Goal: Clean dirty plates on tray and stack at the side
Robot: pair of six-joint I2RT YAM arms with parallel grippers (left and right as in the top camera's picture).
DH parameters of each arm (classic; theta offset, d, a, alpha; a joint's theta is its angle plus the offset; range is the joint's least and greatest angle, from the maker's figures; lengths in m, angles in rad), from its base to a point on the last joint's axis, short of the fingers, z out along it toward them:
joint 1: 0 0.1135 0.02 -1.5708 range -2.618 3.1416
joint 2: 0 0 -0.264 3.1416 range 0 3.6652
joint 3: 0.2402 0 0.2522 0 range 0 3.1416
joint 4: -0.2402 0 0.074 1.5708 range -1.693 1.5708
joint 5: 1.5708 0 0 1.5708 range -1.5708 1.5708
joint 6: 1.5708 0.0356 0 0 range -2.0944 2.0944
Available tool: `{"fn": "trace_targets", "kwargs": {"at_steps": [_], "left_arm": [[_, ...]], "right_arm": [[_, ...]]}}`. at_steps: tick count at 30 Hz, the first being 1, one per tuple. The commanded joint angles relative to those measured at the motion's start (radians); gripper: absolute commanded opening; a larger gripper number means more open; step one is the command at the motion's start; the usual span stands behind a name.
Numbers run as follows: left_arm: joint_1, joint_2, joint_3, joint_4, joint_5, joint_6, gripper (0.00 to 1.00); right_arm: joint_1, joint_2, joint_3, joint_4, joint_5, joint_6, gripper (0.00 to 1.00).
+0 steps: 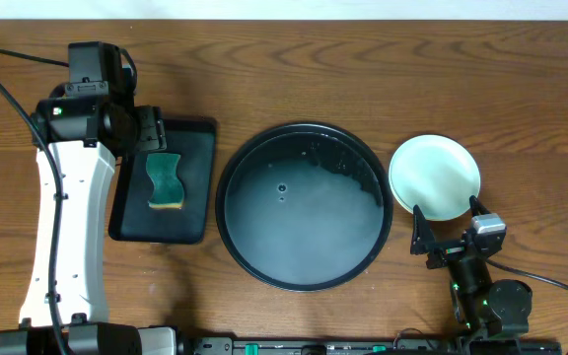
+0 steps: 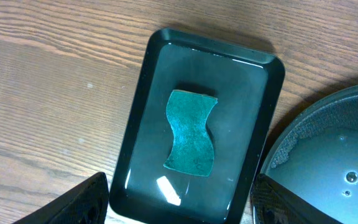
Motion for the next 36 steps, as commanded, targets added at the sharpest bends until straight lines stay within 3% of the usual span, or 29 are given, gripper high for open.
{"fn": "trace_targets", "kwargs": {"at_steps": [1, 15, 22, 36], "left_arm": [[0.000, 0.000, 0.011, -0.002, -0.005, 0.006, 0.74], [-0.003, -0.016, 0.009, -0.002, -0.009, 0.006, 0.74], [-0.003, -0.189, -0.031, 0.033, -0.008, 0.005, 0.74], [-0.005, -0.985, -0.829, 0.676, 0.015, 0.005, 0.74]], "right_arm": [[0.005, -0.009, -0.005, 0.002, -0.005, 0.016, 0.99], [0.005, -0.009, -0.005, 0.002, -0.005, 0.016, 0.99], [0.005, -0.009, -0.005, 0.002, -0.005, 0.016, 0.99], [0.005, -0.009, -0.005, 0.002, -0.005, 0.016, 0.99]]}}
